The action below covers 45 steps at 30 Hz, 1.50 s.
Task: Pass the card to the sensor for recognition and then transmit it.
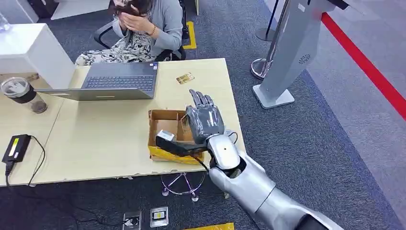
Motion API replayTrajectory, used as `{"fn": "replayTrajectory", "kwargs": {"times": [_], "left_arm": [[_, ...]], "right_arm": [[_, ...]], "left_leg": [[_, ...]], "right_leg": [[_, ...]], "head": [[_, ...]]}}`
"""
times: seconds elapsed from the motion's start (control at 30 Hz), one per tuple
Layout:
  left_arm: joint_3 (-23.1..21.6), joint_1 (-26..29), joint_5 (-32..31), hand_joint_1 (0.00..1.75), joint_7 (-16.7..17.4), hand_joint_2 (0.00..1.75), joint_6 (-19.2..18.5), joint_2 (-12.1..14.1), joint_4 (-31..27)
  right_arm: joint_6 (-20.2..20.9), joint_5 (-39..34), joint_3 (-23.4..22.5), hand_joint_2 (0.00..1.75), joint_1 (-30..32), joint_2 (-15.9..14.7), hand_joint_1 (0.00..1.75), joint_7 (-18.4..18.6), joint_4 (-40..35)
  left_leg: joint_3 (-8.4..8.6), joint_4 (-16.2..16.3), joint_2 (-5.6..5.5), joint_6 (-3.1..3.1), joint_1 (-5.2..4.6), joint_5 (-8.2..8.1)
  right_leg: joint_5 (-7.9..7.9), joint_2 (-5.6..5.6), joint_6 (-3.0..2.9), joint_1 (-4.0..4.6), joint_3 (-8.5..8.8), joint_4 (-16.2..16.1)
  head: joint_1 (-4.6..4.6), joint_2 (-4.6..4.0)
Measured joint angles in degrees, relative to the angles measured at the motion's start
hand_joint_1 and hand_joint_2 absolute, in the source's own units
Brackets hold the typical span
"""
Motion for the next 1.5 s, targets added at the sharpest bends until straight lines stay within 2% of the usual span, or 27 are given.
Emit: {"fn": "replayTrajectory", "kwargs": {"times": [0.2,0.43,0.53,0.6,0.7,0.97,1.5], "left_arm": [[0.0,0.0,-1.2,0.00,-0.4,0.00,-0.7,0.0,0.0],[0.0,0.0,-1.7,0.00,-0.5,0.00,-1.1,0.0,0.0],[0.0,0.0,-1.9,0.00,-0.5,0.00,-1.2,0.0,0.0],[-0.1,0.0,-2.1,0.00,-0.5,0.00,-1.2,0.0,0.0],[-0.1,-0.1,-2.3,0.00,-0.5,0.00,-1.5,0.0,0.0],[-0.5,-0.2,-3.3,0.00,-0.5,0.00,-2.2,0.0,0.0],[-1.1,-0.3,-2.9,0.00,-0.1,0.00,-2.5,-0.1,0.0]], "right_arm": [[1.9,1.3,-1.4,1.75,-3.3,-0.5,1.75,0.7,-4.3],[2.4,1.7,-2.0,1.75,-4.5,-0.9,1.75,1.0,-5.8],[0.3,1.6,-2.3,1.75,-5.5,-0.7,1.75,-0.1,-5.5],[-3.8,1.7,-2.3,1.75,-6.5,0.0,1.75,-1.3,-4.4],[-7.1,0.9,-2.5,1.75,-8.6,1.2,1.75,-2.3,-1.8],[-7.4,0.1,-3.3,1.75,-13.5,3.6,1.75,-2.3,6.6],[-7.1,-1.0,-3.4,1.75,-16.0,5.3,1.75,-3.3,17.7]], "left_leg": [[0.00,0.0,0.00,0.00,0.00,0.00],[-0.01,0.0,0.00,0.00,0.00,0.00],[-0.04,0.0,0.00,0.00,0.00,0.00],[-0.04,0.0,0.00,0.00,0.01,0.00],[-0.04,0.0,-0.01,0.00,0.01,0.00],[-0.05,0.0,-0.01,0.00,0.02,0.01],[-0.05,0.0,-0.01,-0.01,0.02,0.01]], "right_leg": [[0.00,0.01,0.00,0.00,0.00,0.0],[0.00,0.02,0.00,0.00,0.00,0.0],[0.00,0.01,0.00,0.00,0.00,0.0],[0.00,0.03,0.00,0.01,0.00,0.0],[0.00,-0.01,0.00,0.01,0.00,0.0],[0.00,-0.01,0.00,0.03,0.00,0.0],[0.00,-0.02,-0.01,0.03,-0.01,0.0]], "head": [[0.00,0.00],[0.00,0.00],[0.00,0.00],[0.00,0.00],[0.00,0.00],[0.00,0.00],[-0.02,0.00]]}}
